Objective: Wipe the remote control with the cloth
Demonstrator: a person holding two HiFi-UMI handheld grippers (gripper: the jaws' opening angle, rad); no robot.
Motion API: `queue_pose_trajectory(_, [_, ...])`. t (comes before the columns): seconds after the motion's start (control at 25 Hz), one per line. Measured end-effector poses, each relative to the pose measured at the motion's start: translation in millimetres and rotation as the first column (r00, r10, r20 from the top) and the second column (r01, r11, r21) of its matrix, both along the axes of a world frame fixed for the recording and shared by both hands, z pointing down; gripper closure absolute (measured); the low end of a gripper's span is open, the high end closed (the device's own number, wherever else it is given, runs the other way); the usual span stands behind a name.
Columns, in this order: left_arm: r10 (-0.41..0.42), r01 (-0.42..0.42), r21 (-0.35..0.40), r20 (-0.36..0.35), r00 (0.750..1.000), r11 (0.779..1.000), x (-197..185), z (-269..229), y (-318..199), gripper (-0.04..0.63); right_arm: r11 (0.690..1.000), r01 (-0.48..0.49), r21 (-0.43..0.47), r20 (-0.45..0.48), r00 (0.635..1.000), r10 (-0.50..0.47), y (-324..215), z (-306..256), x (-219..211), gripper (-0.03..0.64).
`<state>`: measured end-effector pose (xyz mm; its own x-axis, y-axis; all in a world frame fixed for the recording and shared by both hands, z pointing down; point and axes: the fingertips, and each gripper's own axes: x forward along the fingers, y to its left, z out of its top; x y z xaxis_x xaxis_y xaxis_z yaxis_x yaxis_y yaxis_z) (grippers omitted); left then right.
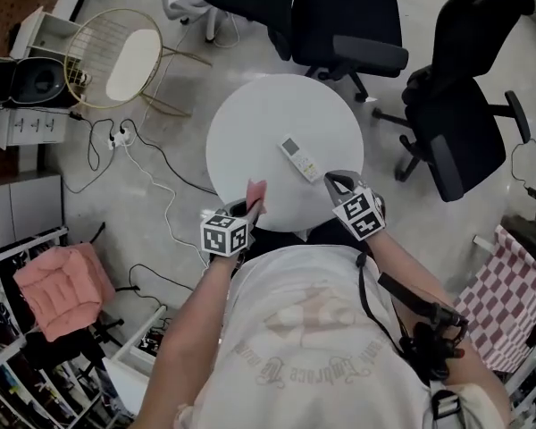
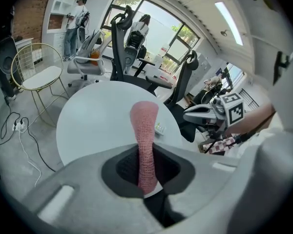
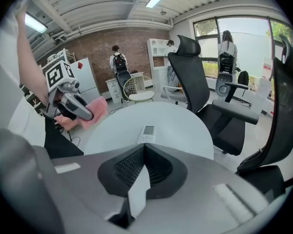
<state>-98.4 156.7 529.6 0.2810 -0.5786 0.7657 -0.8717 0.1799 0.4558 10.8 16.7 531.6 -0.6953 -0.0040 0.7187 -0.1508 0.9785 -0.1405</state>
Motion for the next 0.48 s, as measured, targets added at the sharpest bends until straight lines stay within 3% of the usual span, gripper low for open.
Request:
queue_pose_trajectory(0.24, [0.076,-0.08,0.118,0.037,0.996,0.99,2.2,-26.5,3.8,0.566,0.991,-0.132,-0.036,0.105,0.985,0.135,8.1,-44.1,13.1,0.611])
queue_pose_trajectory(0.48, [0.14,-0.15,0.256,0.056,0.989,0.955,9.1,-67.1,18.7,0.566,0.97,-0.237,-0.047,0.223,0.944,0.241,45.4,-97.7,19.0,0.611])
